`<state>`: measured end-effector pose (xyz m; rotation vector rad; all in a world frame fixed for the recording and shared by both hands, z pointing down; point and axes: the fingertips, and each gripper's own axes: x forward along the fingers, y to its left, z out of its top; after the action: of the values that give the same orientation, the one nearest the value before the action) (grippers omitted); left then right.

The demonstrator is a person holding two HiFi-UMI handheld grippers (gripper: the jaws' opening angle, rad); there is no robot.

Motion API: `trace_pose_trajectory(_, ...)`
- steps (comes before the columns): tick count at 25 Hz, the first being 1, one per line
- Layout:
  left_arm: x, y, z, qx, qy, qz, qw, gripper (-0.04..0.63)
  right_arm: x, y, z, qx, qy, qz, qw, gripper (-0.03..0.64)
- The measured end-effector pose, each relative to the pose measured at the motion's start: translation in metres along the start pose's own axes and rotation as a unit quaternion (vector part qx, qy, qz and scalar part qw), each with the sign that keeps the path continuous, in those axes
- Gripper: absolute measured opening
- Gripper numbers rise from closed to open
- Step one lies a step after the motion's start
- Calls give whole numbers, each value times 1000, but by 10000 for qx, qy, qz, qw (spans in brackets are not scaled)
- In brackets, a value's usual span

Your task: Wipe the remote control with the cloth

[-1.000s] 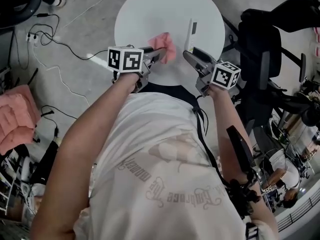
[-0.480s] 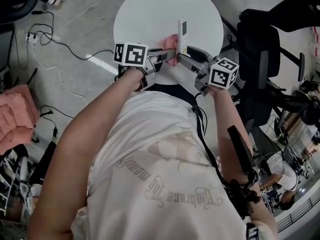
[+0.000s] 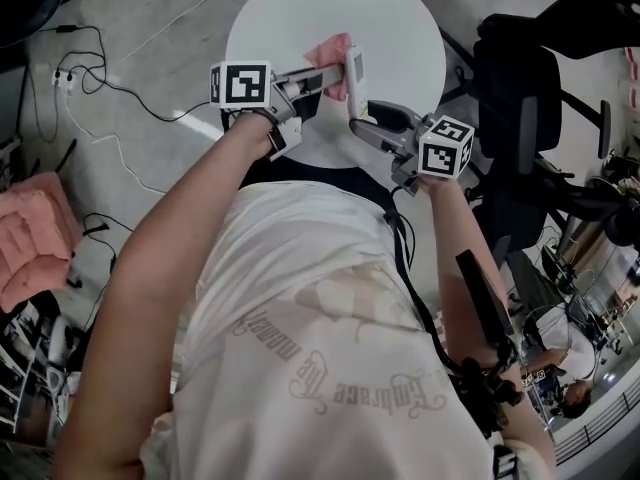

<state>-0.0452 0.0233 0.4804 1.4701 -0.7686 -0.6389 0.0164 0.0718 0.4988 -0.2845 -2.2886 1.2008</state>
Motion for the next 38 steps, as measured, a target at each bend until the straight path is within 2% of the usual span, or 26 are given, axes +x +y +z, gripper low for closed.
trace_pose_trajectory(3,-7,0,24,230,-94,104,9996,21,2,-2,-5,-38,124,-36,9999,232)
trace_pose_trajectory(7,-6,-23,36,161,-156,-417,9989,21,-1,-3,-11,-143,210,-45,9997,232)
trace_pose_trajectory(13,-6,-42,28,-106,-17,-978,9951,21,2,12,0,-302,128,243,9992,230)
trace_pose_trajectory(17,-2,-44,5,-73,407,-1055,9936,21,0,14,9,-278,-43,288,9992,229)
trace_pose_trajectory(22,4,-37,-21,-56,877,-815,9928,21,-3,10,18,-227,-234,250,9992,227)
trace_pose_trajectory(25,2,-21,-27,346,1141,-363,9922,21,-3,10,26,-224,-281,186,9992,227)
trace_pose_trajectory(27,1,-9,-33,488,1290,-82,9904,21,-5,6,30,-219,-325,171,9991,227)
trace_pose_trajectory(30,3,-4,-41,612,1399,-60,9883,21,-5,1,35,-207,-409,209,9987,227)
trace_pose_trajectory(38,3,10,-61,514,1624,108,9853,21,-4,-4,45,-145,-501,167,9985,227)
